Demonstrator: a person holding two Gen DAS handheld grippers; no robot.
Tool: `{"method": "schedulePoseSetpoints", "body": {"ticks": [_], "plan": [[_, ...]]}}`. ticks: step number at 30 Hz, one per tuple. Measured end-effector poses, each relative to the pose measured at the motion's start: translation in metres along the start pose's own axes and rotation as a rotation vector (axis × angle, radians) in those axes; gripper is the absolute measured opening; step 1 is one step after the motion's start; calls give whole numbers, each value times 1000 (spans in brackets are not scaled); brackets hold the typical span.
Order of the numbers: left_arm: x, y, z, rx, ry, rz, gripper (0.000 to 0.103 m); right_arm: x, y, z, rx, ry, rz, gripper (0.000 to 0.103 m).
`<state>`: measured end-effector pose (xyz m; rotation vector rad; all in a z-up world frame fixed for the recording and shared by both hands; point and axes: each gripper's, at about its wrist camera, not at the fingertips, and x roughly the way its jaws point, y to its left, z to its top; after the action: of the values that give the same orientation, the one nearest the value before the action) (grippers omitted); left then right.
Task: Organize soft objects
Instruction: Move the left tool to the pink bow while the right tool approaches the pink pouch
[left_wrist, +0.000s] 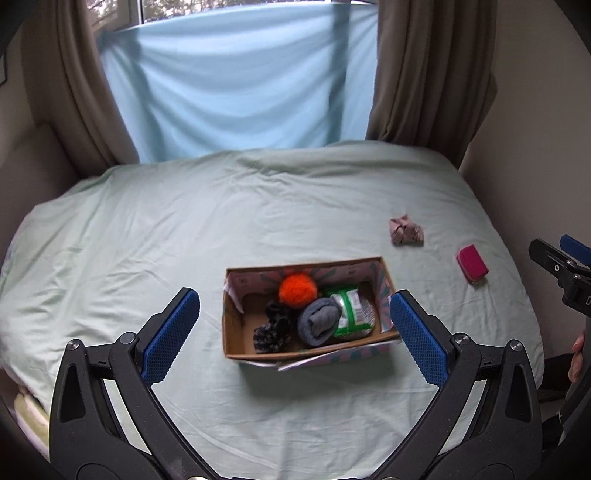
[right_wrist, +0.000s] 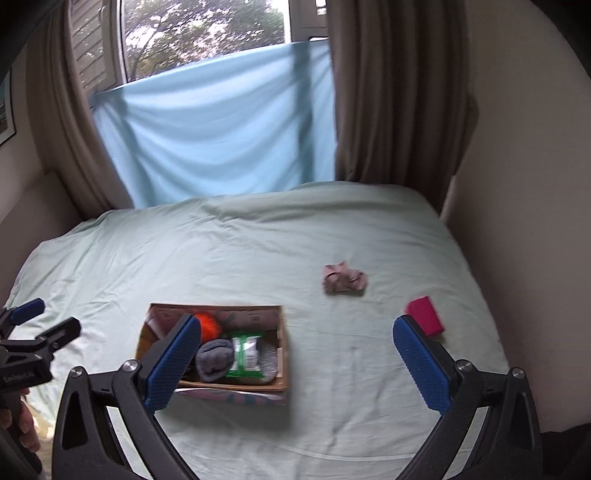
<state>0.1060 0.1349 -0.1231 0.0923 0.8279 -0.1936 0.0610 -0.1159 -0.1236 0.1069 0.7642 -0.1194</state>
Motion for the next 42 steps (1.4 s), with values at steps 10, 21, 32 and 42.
{"method": "schedulePoseSetpoints", "body": {"ticks": [10, 21, 32, 42], "plan": [[3, -92, 22, -29, -48, -2, 103, -10, -101, 0, -13, 5, -79, 103], [71, -209, 44, -19, 3, -55, 103, 31, -199, 0, -34, 44, -25, 103], [210, -279, 56, -25, 75, -102, 103, 129, -255, -32, -61, 117, 5, 103], [354, -320, 45, 15, 116, -70, 103, 232, -275, -55, -40, 154, -14, 103]]}}
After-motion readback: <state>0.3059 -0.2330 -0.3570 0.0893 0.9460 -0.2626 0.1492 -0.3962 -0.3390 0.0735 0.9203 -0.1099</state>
